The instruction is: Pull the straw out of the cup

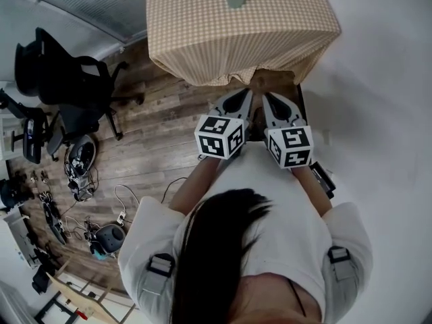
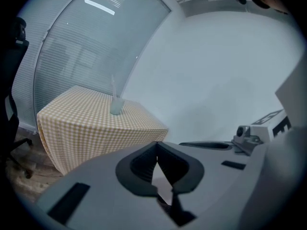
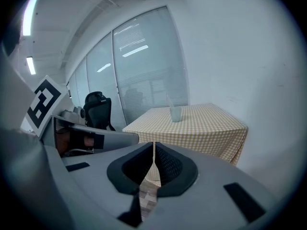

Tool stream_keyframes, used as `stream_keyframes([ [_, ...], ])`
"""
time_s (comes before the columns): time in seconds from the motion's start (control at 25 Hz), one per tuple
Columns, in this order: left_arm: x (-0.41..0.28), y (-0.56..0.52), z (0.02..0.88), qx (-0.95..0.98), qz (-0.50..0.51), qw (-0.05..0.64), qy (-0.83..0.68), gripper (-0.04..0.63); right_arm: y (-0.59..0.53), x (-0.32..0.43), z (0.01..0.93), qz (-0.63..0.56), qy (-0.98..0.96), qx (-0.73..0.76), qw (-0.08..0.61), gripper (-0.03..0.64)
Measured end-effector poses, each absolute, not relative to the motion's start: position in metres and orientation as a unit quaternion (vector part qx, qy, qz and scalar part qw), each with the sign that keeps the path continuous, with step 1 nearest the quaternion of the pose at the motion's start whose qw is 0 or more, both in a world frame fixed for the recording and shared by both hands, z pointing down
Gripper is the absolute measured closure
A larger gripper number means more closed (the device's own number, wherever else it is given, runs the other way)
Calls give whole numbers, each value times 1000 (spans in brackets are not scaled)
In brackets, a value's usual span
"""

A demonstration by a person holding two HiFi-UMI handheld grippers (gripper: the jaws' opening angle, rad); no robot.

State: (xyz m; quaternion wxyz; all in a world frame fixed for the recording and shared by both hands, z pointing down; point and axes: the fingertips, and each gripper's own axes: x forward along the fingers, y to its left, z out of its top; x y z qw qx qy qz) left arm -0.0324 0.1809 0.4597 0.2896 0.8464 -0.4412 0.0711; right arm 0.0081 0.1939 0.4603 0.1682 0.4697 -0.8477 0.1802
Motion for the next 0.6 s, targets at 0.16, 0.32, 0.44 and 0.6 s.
stream_keyframes([
  [0.16, -35, 176, 464, 841, 77, 297, -446, 588, 190, 9, 463, 187, -845, 472, 168, 578],
  [0.32, -44, 170, 460, 835, 75, 291, -461, 588, 183, 6, 458, 181, -847, 471, 166, 578],
  [0.44, -47, 165, 455, 838, 61, 289, -458, 588, 176, 1, 457, 177, -851, 466, 167, 578],
  [0.6, -51, 161, 457, 834, 65, 290, -466, 587, 172, -10, 457, 169, -860, 448, 176, 580],
])
